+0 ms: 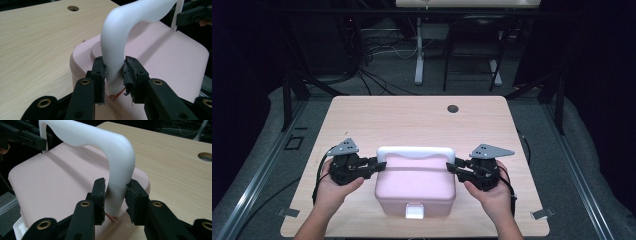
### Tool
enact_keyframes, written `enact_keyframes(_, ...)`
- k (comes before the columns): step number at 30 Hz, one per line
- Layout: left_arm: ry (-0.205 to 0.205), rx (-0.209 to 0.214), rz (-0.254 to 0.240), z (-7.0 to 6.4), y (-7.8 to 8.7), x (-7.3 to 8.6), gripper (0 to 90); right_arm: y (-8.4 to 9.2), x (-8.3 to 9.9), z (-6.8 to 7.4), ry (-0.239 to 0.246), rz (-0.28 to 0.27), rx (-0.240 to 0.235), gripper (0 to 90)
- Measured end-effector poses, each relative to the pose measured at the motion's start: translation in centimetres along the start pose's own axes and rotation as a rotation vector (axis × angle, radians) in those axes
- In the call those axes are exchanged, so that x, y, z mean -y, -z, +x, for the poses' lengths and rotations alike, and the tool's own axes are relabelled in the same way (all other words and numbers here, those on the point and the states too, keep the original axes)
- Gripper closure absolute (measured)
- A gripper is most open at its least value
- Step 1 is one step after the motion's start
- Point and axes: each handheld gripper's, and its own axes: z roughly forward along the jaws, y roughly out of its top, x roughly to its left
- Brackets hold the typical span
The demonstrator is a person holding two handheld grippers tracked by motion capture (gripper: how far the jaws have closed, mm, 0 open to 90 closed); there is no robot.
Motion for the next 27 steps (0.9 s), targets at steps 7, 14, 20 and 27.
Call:
enact_keyframes(7,-0.019,-0.009,-0.014,-0.46,0.23,0.25,73.0,0.39,0.22,0.46,0.029,-0.013,0.001,73.0)
enact_keyframes(14,-0.036,-0.022,-0.018,-0.74,0.31,0.46,73.4,0.45,0.4,0.49,0.04,-0.016,-0.007,72.6)
enact_keyframes(20,-0.03,-0.019,-0.026,-0.68,0.22,0.52,73.9,0.27,0.43,0.52,0.033,-0.014,-0.008,71.7)
enact_keyframes(27,-0.034,-0.012,-0.025,-0.6,0.24,0.55,73.9,-0.19,0.63,0.46,0.03,-0.002,-0.007,69.9)
